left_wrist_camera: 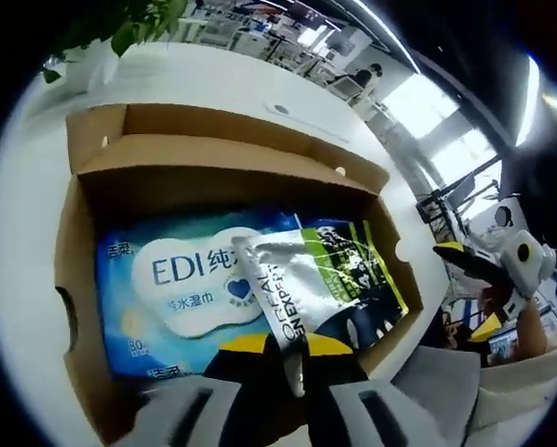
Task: Operate the shoe box by opening the lid, removing the specified soft item, and placing it in the target area until the item is outside and the box remains undamaged.
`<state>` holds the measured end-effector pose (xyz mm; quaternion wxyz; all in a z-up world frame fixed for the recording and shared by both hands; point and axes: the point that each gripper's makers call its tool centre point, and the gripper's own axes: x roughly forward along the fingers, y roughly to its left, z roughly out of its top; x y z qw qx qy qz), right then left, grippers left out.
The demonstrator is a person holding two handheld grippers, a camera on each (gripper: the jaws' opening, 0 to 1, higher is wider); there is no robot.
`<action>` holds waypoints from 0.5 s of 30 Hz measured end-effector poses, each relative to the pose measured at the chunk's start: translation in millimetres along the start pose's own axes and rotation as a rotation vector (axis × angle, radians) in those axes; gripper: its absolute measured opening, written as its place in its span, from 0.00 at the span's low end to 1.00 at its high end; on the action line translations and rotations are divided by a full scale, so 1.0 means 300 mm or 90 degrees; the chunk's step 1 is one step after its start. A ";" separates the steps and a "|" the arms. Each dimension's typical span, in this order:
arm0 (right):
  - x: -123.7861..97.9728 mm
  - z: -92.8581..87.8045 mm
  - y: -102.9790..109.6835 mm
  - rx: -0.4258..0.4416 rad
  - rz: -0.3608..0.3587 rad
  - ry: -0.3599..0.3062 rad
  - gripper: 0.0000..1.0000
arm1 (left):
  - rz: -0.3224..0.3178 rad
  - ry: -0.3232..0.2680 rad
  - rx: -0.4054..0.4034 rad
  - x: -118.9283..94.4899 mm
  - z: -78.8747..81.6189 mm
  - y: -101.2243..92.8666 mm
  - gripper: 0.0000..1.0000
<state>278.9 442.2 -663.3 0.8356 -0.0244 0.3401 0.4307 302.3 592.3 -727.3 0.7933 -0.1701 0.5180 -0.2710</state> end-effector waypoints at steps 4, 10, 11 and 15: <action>0.025 0.000 0.023 0.006 0.019 0.005 0.74 | -0.013 -0.013 -0.030 -0.004 0.004 -0.005 0.05; 0.061 -0.005 0.049 0.006 0.044 0.021 0.64 | -0.011 -0.022 -0.029 -0.014 0.005 -0.009 0.01; 0.069 -0.004 0.051 0.004 0.044 0.023 0.63 | -0.009 -0.023 -0.027 -0.018 0.004 -0.007 0.01; 0.093 -0.002 0.061 0.001 0.054 0.030 0.59 | -0.007 -0.025 -0.023 -0.028 -0.003 0.002 0.01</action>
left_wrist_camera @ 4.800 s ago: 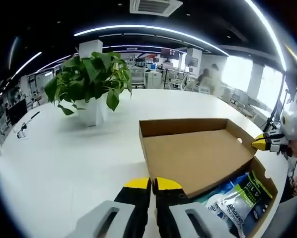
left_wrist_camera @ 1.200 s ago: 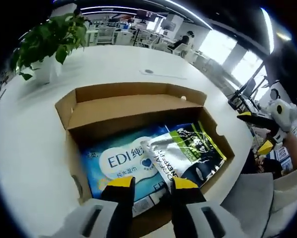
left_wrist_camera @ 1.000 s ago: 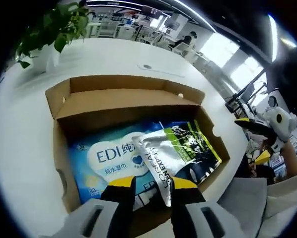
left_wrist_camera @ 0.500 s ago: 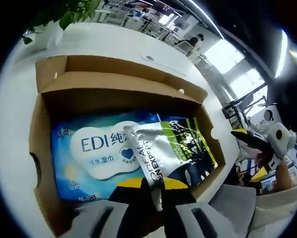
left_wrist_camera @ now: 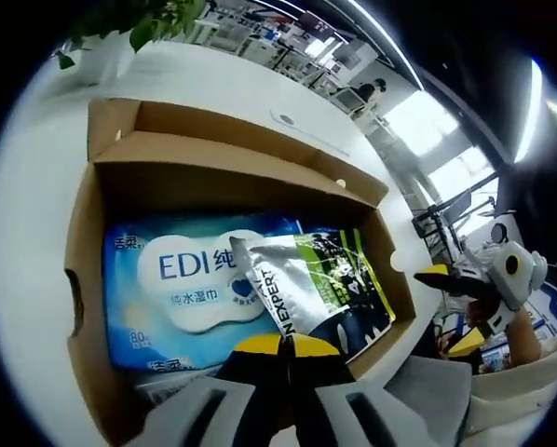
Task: Operate the shoe box by opening the lid, removing the specified soft item, and placing it in the target area until the item is outside and the box remains undamaged.
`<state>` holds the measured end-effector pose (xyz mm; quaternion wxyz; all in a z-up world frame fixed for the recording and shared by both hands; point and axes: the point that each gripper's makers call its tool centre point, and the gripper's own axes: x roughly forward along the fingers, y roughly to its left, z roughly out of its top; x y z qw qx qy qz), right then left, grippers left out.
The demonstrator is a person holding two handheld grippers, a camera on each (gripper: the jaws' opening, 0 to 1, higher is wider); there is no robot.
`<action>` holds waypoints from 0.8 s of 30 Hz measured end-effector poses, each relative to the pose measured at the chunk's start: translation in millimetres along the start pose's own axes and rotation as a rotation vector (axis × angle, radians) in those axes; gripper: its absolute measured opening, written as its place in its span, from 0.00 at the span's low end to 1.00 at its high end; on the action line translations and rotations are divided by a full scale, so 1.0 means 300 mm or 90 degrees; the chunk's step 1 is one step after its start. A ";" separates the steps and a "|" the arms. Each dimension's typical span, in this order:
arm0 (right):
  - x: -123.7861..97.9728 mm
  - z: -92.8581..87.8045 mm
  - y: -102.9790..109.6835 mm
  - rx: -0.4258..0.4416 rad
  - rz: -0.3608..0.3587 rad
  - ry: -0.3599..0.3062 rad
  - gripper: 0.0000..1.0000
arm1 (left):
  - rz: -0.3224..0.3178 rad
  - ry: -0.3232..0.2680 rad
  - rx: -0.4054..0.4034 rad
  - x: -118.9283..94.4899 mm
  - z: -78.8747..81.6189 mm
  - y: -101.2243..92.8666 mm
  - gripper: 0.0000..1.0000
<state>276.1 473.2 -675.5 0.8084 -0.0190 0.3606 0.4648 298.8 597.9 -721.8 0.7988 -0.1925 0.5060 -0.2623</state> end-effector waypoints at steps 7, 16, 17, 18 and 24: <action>0.050 0.017 -0.006 -0.001 0.007 0.006 0.57 | 0.010 -0.007 0.008 -0.023 0.003 0.016 0.00; 0.131 0.043 -0.039 0.003 0.002 0.023 0.49 | 0.016 -0.029 0.010 -0.035 0.024 0.036 0.00; 0.139 0.046 -0.043 0.003 0.002 0.025 0.48 | 0.018 -0.032 0.009 -0.036 0.025 0.040 0.00; 0.147 0.047 -0.047 0.004 0.001 0.028 0.47 | 0.019 -0.033 0.011 -0.037 0.026 0.042 0.00; 0.197 0.055 -0.072 0.004 -0.003 0.051 0.47 | 0.022 -0.045 0.018 -0.042 0.042 0.050 0.00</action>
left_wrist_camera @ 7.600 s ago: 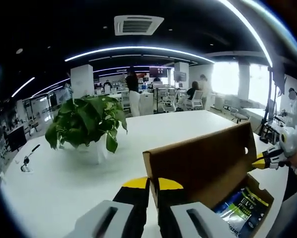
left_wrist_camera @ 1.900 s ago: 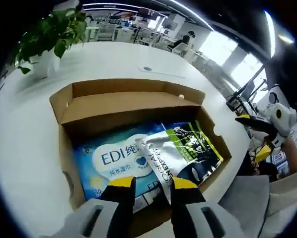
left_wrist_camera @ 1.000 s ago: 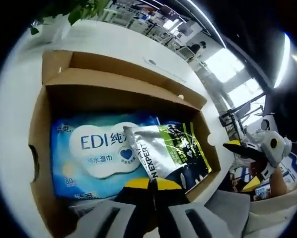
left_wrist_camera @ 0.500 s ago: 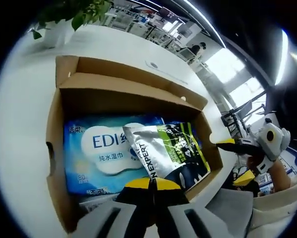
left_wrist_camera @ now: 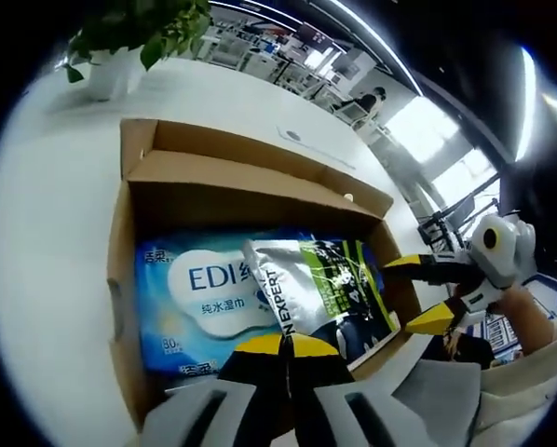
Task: Operate the shoe box by opening the lid, removing the specified soft item, and placing it in the target area until the item is outside and the box remains undamaged.
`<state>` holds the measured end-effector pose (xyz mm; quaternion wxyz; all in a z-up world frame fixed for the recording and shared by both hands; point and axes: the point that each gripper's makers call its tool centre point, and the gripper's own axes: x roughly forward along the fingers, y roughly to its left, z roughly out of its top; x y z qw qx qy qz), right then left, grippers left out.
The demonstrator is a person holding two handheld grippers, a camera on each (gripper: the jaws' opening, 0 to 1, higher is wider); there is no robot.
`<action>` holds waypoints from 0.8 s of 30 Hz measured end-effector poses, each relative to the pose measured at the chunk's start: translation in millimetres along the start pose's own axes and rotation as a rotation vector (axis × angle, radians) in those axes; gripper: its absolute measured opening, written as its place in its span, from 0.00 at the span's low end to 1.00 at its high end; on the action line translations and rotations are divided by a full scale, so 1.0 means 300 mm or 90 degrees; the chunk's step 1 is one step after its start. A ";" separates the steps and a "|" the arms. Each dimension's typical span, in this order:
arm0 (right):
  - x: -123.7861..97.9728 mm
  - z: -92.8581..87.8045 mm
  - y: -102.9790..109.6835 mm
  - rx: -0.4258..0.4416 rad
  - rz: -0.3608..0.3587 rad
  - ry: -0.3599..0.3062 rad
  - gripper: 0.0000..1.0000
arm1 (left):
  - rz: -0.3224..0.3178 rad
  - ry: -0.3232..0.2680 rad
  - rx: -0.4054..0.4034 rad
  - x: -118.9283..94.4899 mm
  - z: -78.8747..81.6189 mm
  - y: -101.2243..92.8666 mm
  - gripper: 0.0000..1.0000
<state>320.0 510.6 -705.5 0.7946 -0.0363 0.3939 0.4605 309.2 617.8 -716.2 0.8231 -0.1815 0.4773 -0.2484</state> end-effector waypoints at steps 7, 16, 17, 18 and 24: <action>0.048 -0.004 -0.036 0.019 -0.017 0.031 0.43 | 0.003 -0.005 0.006 -0.001 0.009 0.012 0.00; 0.071 -0.015 -0.066 0.043 -0.038 0.059 0.30 | 0.004 -0.008 0.015 -0.001 0.008 0.017 0.00; 0.073 -0.014 -0.069 0.050 -0.038 0.057 0.28 | 0.004 -0.009 0.016 -0.001 0.008 0.016 0.00; 0.073 -0.013 -0.074 0.065 -0.044 0.056 0.27 | 0.004 -0.009 0.016 -0.001 0.007 0.016 0.00; 0.073 -0.020 -0.054 0.077 -0.041 0.056 0.20 | 0.001 -0.017 0.022 -0.008 0.009 0.006 0.00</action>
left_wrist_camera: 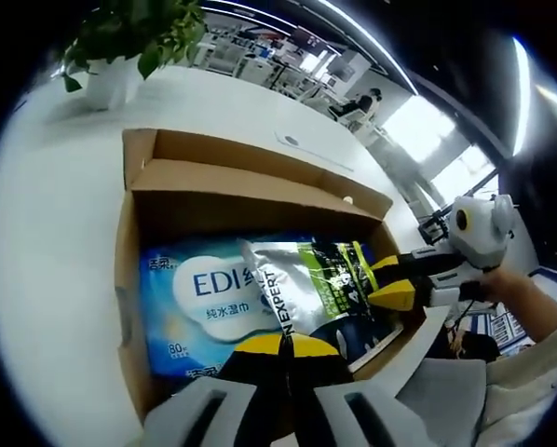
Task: Operate the shoe box by opening the lid, removing the specified soft item, and placing it in the target area until the item is outside and the box remains undamaged.
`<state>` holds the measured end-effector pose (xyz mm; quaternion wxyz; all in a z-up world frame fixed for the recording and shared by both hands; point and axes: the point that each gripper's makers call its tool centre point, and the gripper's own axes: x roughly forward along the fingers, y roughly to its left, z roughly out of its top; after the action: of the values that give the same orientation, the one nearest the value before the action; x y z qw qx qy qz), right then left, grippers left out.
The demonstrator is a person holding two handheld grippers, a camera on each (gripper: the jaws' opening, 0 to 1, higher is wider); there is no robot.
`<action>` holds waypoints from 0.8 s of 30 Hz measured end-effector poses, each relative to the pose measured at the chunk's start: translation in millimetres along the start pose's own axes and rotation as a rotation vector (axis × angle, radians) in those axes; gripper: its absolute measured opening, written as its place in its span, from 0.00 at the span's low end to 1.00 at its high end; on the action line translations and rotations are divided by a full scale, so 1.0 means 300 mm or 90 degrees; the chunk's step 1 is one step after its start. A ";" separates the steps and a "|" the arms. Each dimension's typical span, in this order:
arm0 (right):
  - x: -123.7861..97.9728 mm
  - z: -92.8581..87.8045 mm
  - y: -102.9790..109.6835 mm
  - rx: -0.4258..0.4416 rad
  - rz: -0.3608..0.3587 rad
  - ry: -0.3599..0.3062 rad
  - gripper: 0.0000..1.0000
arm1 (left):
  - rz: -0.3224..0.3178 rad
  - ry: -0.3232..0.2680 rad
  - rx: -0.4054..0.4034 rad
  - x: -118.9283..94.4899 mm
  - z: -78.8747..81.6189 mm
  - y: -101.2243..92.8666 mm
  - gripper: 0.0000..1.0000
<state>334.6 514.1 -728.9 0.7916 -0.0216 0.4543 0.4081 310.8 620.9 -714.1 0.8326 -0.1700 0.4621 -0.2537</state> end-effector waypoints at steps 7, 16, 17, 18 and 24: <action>-0.009 0.019 -0.007 -0.019 -0.027 -0.021 0.02 | 0.006 -0.004 0.006 -0.010 0.002 -0.006 0.00; -0.034 0.029 -0.003 -0.001 -0.031 -0.037 0.01 | 0.007 -0.013 0.007 -0.025 0.013 -0.026 0.00; -0.039 0.034 -0.004 -0.001 -0.033 -0.042 0.00 | 0.008 -0.013 0.008 -0.027 0.015 -0.028 0.00; -0.045 0.043 -0.005 0.000 -0.034 -0.050 0.00 | 0.008 -0.015 0.008 -0.030 0.018 -0.032 0.00; -0.083 0.073 -0.008 0.024 -0.038 -0.077 0.00 | 0.009 -0.021 0.016 -0.038 0.035 -0.056 0.00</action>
<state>345.3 505.6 -698.6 0.8297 0.0043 0.4123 0.3762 310.3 614.3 -692.3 0.8438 -0.1605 0.4463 -0.2512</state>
